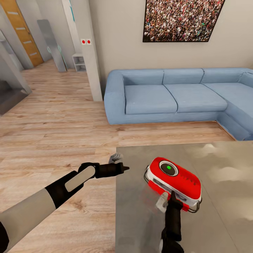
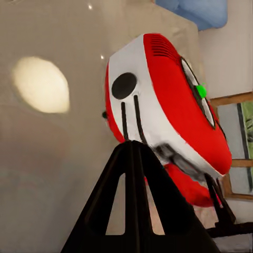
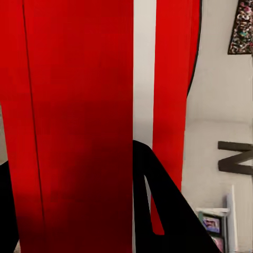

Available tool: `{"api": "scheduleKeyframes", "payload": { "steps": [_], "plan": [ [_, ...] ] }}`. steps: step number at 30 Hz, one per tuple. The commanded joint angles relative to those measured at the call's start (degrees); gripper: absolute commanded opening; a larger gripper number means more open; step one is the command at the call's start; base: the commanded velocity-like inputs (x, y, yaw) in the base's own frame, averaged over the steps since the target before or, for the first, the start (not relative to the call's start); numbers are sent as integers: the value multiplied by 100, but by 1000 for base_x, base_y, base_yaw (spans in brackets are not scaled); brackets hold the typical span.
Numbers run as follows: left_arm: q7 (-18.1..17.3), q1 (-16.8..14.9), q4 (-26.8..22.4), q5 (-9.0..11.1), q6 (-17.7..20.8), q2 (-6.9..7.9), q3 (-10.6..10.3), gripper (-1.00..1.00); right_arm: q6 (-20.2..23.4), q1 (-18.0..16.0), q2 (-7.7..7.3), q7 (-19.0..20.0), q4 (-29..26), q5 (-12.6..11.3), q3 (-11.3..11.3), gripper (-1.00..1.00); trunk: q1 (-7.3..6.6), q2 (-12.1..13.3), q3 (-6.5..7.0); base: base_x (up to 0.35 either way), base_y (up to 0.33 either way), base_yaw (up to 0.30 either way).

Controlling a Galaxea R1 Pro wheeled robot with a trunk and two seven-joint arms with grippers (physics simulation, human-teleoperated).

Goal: Turn on the radio receiver that's on the table in the living room.

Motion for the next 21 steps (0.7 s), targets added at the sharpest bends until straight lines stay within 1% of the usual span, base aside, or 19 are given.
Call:
{"api": "scheduleKeyframes", "payload": {
  "steps": [1,2,4,7,8,10,11,13,14,15,17,18,21],
  "plan": [
    [-2,0,3,0,-74,-1,-14,-100,120,0,-121,408,-383,69,-219,-100,0,0,0,0,0,0],
    [-2,0,8,4,-161,-8,-114,-100,265,0,-425,1409,-1125,79,-733,-100,0,0,0,0,0,0],
    [-1,0,15,5,-186,-18,-224,-100,308,0,-580,2006,-1445,89,-1139,-100,0,0,0,0,0,0],
    [-6,0,117,1,-223,-35,-313,-100,329,0,-665,2705,-1628,94,-1746,-100,0,0,0,0,0,0],
    [-7,0,142,1,-227,-39,-320,-100,329,0,-672,2825,-1644,94,-1840,-100,0,0,0,0,0,0],
    [-8,0,253,1,-236,-88,-335,-100,325,-19,-690,3374,-1694,95,-2237,-100,0,0,0,0,0,0],
    [-8,0,282,1,-237,-104,-337,-100,324,-31,-693,3522,-1702,95,-2342,-100,0,0,0,0,0,0],
    [-11,0,490,-5,-241,-238,-344,-100,323,-201,-723,4540,-1717,97,-3018,-100,0,0,0,0,0,0],
    [-13,0,610,-10,-241,-313,-345,-100,325,-351,-781,5179,-1703,101,-3392,-100,0,0,0,0,0,0],
    [-15,0,688,-13,-238,-365,-345,-100,326,-444,-836,5631,-1693,102,-3627,-100,0,0,0,0,0,0],
    [-16,0,829,-17,-240,-454,-346,-100,327,-630,-963,6501,-1669,92,-4035,-100,0,0,0,0,0,0],
    [-16,0,862,-19,-238,-473,-346,-100,327,-679,-994,6706,-1663,86,-4125,-100,0,0,0,0,0,0],
    [-18,0,1058,-24,-241,-573,-347,-100,330,-936,-1114,7796,-1566,52,-4605,-100,0,0,0,0,0,0]
  ]
}}
